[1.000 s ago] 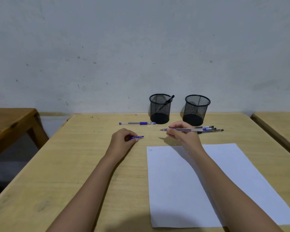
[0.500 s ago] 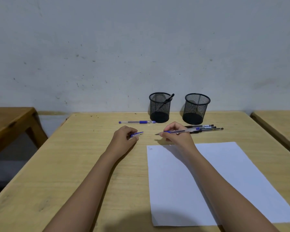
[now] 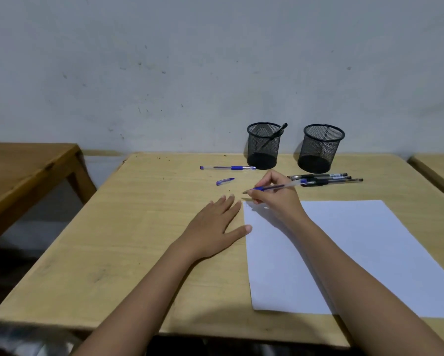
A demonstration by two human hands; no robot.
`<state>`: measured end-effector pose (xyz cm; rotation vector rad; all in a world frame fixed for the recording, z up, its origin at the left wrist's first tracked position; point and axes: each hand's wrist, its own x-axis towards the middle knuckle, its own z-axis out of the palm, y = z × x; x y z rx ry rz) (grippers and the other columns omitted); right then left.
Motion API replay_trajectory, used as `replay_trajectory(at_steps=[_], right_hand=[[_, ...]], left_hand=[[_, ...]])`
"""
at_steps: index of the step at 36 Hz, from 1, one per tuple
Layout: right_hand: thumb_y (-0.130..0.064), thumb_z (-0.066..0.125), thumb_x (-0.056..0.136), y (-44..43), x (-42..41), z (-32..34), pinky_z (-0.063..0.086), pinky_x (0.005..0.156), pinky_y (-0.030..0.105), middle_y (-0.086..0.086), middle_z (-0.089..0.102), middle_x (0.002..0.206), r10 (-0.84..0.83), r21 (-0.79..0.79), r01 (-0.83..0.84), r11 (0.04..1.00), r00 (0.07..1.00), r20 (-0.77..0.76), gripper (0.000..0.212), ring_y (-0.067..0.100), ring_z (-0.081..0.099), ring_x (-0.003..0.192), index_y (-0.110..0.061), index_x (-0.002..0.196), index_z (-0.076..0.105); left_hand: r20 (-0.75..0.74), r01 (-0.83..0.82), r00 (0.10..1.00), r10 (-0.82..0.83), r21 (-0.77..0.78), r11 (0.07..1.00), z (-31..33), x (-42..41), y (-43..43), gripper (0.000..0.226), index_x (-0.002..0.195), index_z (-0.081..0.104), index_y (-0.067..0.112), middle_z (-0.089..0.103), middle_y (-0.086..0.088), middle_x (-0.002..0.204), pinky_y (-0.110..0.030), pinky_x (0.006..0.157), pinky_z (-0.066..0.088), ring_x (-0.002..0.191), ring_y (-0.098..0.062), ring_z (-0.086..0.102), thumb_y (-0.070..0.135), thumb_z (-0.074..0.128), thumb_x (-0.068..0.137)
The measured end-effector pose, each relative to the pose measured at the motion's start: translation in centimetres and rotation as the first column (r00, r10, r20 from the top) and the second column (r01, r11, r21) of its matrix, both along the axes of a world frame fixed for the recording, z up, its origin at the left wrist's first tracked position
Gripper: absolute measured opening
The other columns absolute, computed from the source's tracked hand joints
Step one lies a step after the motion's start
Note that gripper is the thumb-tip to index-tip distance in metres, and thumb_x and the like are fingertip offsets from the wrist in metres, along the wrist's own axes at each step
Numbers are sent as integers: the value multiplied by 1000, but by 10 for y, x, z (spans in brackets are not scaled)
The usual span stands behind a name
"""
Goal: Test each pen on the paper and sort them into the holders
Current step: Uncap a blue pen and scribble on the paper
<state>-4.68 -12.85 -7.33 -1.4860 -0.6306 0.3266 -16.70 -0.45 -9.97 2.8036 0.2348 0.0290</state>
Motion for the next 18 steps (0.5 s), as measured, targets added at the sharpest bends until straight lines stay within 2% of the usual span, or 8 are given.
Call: replay_trajectory(at_steps=[7,11,13,18], right_hand=[[7,69,69,6,7,-6,46,53,22,11,50,59,-66,-70,66,995,998,5,26,15,50,53,-5,62,48],[8,66,69,6,9,-10,41,55,21,6,44,58,-85,-125,92,988,995,60,24,12,45,59,-4,61,46],[8,65,70,5,10,-11,41,55,22,9,43,60,-59,-135,68,989,996,66,26,16,44,61,-5,60,45],[15,62,68,5,14,-10,38,43,15,8,36,53,-49,-51,48,998,999,-22,38,15,38,47,-10,53,37]], left_hand=[[-22,4,1000,-3,36,999,-4,1,-1,69,149,5,28,-5,8,158,-29,119,-2,145,-7,-8,61,25,92],[-22,1,1000,-1,28,1000,-4,1,0,69,149,5,30,-5,8,158,-28,118,-3,145,-6,-8,62,25,92],[-24,1,1000,0,26,1000,-4,0,0,69,149,5,30,-5,8,158,-29,118,-2,145,-7,-8,62,25,91],[-29,2,1000,-2,12,1000,-4,0,1,70,149,4,30,-5,9,158,-29,119,-1,144,-6,-8,63,25,91]])
